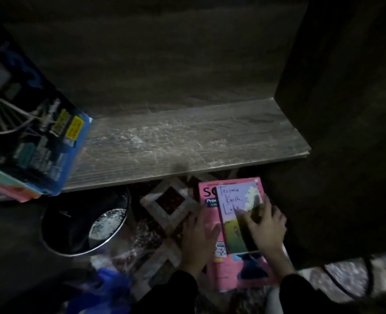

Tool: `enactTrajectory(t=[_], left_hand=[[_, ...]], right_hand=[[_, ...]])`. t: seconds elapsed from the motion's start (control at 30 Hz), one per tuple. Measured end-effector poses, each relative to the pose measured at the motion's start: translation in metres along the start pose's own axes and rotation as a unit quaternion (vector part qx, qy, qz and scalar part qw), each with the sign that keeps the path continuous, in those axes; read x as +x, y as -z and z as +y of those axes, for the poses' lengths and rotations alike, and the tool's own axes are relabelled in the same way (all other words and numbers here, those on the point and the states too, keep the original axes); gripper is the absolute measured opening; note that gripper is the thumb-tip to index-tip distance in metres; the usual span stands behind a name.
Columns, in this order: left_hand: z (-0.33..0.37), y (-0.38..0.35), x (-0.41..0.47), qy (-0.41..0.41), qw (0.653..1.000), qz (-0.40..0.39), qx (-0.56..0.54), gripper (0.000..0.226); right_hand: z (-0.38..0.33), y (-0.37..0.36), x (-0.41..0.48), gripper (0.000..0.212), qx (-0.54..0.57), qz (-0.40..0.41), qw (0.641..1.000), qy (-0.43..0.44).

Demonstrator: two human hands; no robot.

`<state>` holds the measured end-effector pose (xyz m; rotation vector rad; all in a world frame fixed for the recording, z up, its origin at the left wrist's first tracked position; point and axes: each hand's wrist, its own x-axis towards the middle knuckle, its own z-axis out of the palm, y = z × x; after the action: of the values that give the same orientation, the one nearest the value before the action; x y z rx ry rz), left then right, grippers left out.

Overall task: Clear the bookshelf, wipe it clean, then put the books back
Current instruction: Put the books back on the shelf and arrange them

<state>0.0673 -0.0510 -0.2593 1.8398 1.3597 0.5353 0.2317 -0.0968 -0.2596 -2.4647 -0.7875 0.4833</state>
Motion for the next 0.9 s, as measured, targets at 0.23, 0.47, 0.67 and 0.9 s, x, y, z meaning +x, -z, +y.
enactTrajectory(t=[0.23,0.47,0.67,0.9], left_hand=[[-0.055,-0.065,0.030,0.219,0.962,-0.051,-0.153,0.106],[-0.023,-0.064,0.035,0.220,0.923,-0.049,-0.312,0.073],[-0.034,-0.048,0.023,0.255,0.901,-0.055,-0.347,0.072],[-0.054,-0.026,-0.009,0.299,0.872,-0.094,-0.376,0.051]], right_hand=[[0.039,-0.009,0.046,0.107,0.081,-0.154,0.978,-0.116],[0.040,-0.009,0.041,0.118,0.059,-0.163,0.982,-0.069],[0.028,-0.013,0.022,0.116,0.026,-0.160,0.986,-0.043],[0.023,-0.013,-0.002,0.132,0.054,-0.226,0.966,-0.112]])
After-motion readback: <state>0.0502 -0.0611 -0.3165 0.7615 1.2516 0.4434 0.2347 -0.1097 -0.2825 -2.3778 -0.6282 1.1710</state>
